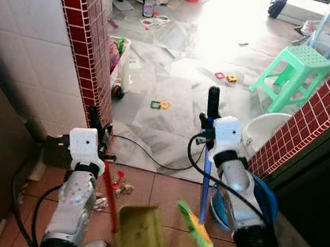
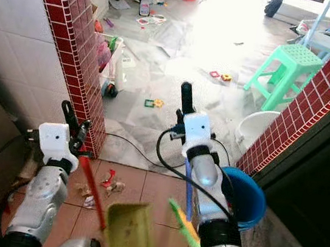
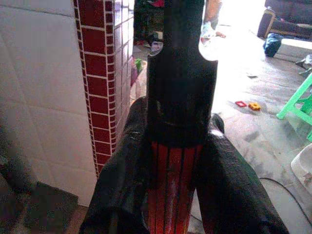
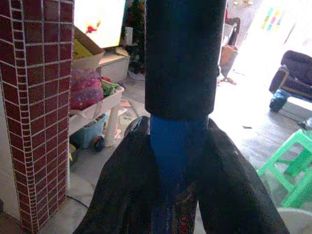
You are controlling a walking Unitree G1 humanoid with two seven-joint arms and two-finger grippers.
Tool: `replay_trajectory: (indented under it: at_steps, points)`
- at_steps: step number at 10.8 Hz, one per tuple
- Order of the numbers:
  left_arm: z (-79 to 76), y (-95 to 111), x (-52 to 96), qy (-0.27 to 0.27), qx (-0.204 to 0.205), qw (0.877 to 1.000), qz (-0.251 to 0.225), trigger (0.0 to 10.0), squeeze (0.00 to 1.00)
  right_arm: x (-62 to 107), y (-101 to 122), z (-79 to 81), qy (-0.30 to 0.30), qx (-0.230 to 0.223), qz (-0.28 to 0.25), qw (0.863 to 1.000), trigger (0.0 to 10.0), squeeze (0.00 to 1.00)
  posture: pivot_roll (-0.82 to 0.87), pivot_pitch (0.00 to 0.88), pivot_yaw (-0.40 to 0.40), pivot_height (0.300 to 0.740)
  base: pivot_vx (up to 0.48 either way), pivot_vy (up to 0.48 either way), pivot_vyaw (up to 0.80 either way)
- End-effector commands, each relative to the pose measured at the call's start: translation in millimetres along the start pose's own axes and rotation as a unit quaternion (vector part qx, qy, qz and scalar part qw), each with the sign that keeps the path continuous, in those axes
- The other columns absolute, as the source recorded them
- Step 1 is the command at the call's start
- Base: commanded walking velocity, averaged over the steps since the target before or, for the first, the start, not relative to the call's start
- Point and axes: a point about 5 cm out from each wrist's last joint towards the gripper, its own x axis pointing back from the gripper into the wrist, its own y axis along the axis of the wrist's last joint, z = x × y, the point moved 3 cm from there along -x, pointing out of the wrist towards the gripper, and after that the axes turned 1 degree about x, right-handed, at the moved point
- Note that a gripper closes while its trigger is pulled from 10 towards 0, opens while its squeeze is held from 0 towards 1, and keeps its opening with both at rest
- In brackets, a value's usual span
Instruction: Sweep floor
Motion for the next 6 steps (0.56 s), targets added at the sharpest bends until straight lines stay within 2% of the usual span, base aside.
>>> replay_trajectory:
  at_steps: [1, 4, 6]
  points:
    - [-9.6, 12.6, -3.1, -0.021, 0.006, 1.000, -0.023, 10.0, 0.00, 1.1, 2.2, -2.9, -0.007, 0.001, -0.007, 1.000, 10.0, 0.00, -0.07, 0.000, -0.012, 0.740, 0.000, 0.000, 0.00]
    - [-19.1, 18.4, -10.8, -0.038, 0.016, 0.999, -0.025, 10.0, 0.00, 1.2, 4.1, -13.4, -0.025, 0.007, -0.010, 1.000, 10.0, 0.00, -0.10, 0.000, 0.017, 0.740, -0.273, 0.000, 0.00]
    - [-17.2, 18.6, -11.4, -0.046, 0.012, 0.999, -0.021, 10.0, 0.00, 2.2, 3.6, -18.9, -0.042, 0.007, -0.009, 0.999, 10.0, 0.00, -0.10, 0.000, 0.033, 0.740, -0.272, 0.000, 0.00]
